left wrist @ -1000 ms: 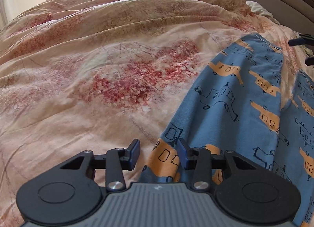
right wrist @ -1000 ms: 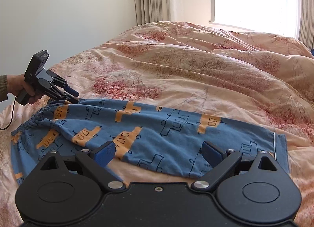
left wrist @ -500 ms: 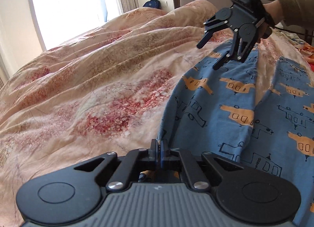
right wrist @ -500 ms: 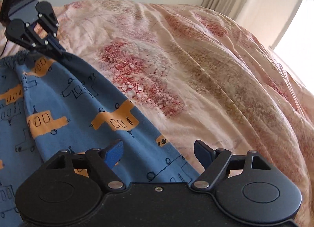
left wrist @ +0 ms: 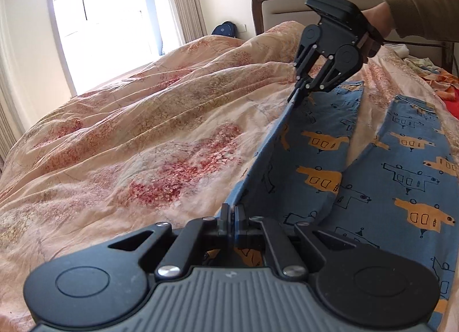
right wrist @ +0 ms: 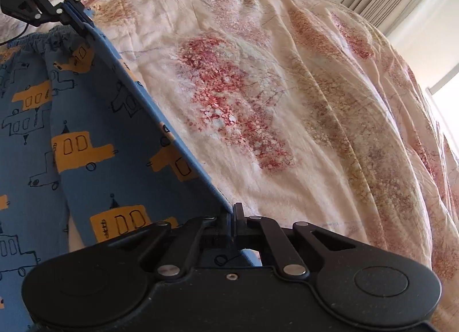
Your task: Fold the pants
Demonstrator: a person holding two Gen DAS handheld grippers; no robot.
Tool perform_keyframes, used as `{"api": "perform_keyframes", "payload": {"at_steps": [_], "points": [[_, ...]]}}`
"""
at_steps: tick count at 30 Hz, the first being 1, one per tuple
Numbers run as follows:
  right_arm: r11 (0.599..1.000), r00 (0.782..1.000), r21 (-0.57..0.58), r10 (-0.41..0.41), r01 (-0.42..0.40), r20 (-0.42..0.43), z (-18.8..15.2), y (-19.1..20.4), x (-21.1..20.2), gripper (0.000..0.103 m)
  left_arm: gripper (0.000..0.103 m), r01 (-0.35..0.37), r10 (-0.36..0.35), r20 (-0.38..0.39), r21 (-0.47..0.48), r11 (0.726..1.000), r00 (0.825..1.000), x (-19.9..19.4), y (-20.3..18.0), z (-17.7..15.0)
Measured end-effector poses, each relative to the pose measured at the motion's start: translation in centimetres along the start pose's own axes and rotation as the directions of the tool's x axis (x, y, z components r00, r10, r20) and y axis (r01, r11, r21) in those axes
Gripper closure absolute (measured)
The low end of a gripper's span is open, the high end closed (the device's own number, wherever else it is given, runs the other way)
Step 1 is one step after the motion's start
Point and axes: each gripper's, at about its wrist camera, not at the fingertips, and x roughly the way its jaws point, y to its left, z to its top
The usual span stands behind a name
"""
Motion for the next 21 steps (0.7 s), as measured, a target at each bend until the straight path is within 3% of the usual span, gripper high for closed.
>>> {"api": "perform_keyframes", "payload": {"at_steps": [7, 21], "points": [[0.996, 0.997, 0.088, -0.04, 0.035, 0.063, -2.5, 3.8, -4.5, 0.103, 0.101, -0.036, 0.037, 0.008, -0.07, 0.997, 0.999, -2.2, -2.3, -0.8], [0.987, 0.988, 0.119, -0.116, 0.104, 0.103, -6.2, 13.7, -9.0, 0.103, 0.101, -0.109, 0.111, -0.007, 0.137, 0.985, 0.994, -6.7, -10.9, -2.8]]}}
